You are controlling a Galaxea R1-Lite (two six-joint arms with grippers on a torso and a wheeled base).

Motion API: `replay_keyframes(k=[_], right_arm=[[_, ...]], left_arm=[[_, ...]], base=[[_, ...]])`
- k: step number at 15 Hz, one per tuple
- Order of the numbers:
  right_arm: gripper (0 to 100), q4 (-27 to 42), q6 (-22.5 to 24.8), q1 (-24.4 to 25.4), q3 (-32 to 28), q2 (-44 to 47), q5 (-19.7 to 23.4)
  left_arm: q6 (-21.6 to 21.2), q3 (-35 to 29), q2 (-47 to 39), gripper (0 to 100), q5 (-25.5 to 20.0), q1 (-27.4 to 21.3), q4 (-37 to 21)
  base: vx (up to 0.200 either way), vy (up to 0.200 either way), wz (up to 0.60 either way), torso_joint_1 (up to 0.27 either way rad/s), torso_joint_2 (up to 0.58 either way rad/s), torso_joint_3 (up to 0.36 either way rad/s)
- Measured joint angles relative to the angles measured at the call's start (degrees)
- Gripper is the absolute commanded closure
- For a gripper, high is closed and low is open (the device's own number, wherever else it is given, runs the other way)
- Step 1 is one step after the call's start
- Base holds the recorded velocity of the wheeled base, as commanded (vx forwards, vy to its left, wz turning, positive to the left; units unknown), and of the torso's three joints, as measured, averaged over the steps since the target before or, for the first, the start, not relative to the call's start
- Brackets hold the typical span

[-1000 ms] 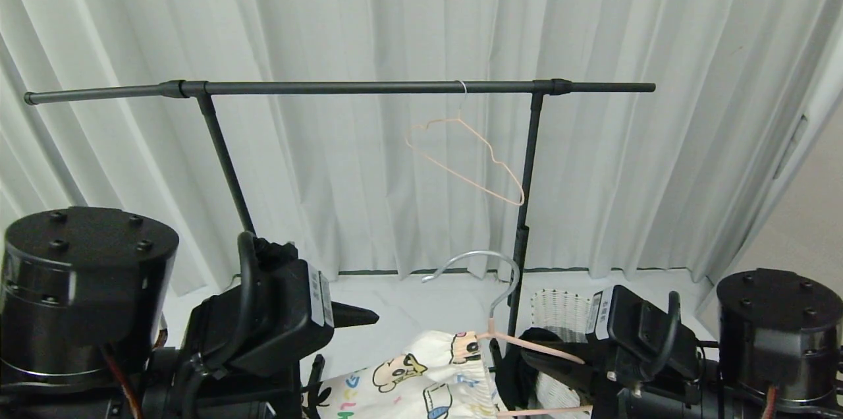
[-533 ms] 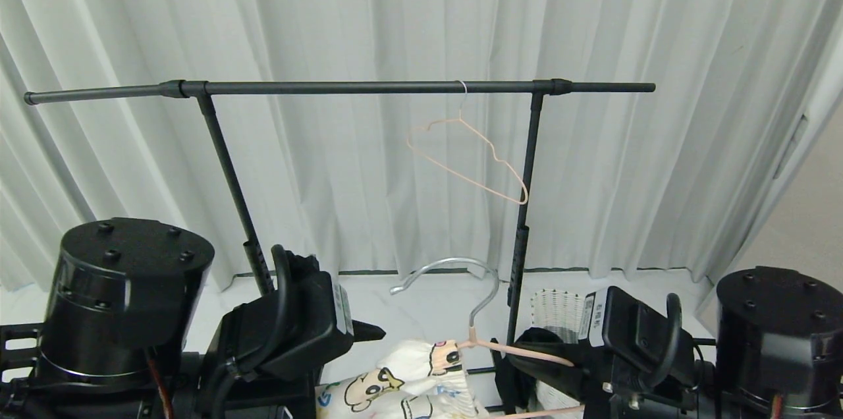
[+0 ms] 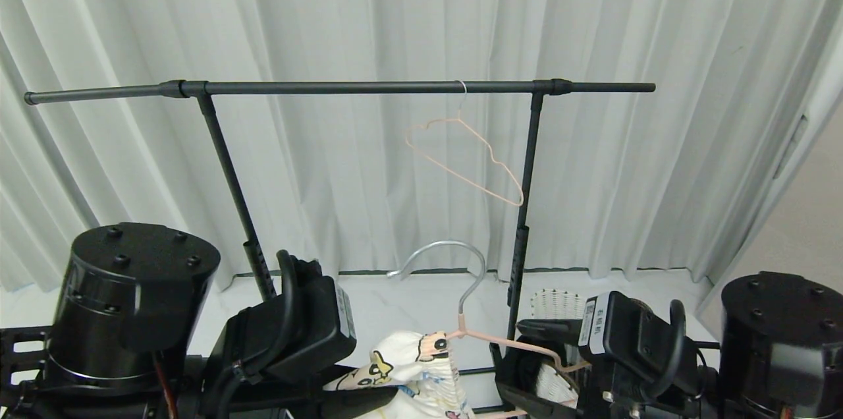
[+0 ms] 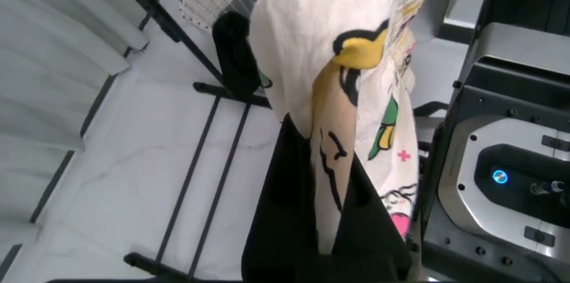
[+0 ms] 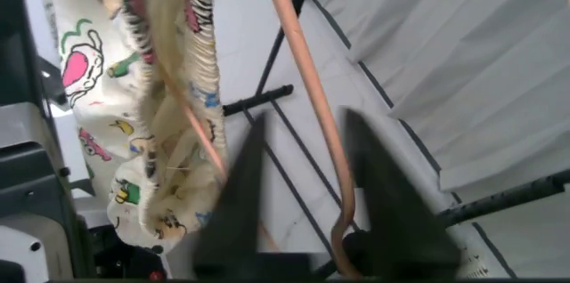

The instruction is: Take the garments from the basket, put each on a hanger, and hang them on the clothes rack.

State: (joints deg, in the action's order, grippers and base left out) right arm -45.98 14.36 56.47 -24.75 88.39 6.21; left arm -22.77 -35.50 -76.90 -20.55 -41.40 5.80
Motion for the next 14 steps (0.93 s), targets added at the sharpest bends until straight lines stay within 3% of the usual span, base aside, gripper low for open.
replay_keyframes(k=[4, 8, 10, 11, 14], right_arm=[[0, 0.1, 0.0, -1.0, 1.2, -0.5, -6.7], [0, 0.1, -1.0, -3.9, 3.5, -2.2, -6.1], [0, 0.1, -3.6, -4.2, 4.1, -2.6, -4.7], [0, 0.1, -7.5, -4.3, 4.2, -2.6, -4.5], [0, 0.1, -27.5, -2.9, 1.6, -1.5, -4.6]], left_arm=[[-0.2, 1.8, 1.2, 100, 2.8, 2.0, 0.0], [-0.8, 3.8, 4.0, 100, 2.9, 8.6, 0.3], [-1.3, 3.5, 4.8, 100, 2.7, 13.5, 4.2], [-1.2, 2.8, 5.0, 100, 2.5, 15.2, 6.1], [-1.0, 0.5, 5.8, 100, 2.0, 16.5, 7.6]], base=[[0.000, 0.000, 0.00, 0.000, 0.00, 0.000], [0.000, 0.000, 0.00, 0.000, 0.00, 0.000], [0.000, 0.000, 0.00, 0.000, 0.00, 0.000], [0.000, 0.000, 0.00, 0.000, 0.00, 0.000], [0.000, 0.000, 0.00, 0.000, 0.00, 0.000]])
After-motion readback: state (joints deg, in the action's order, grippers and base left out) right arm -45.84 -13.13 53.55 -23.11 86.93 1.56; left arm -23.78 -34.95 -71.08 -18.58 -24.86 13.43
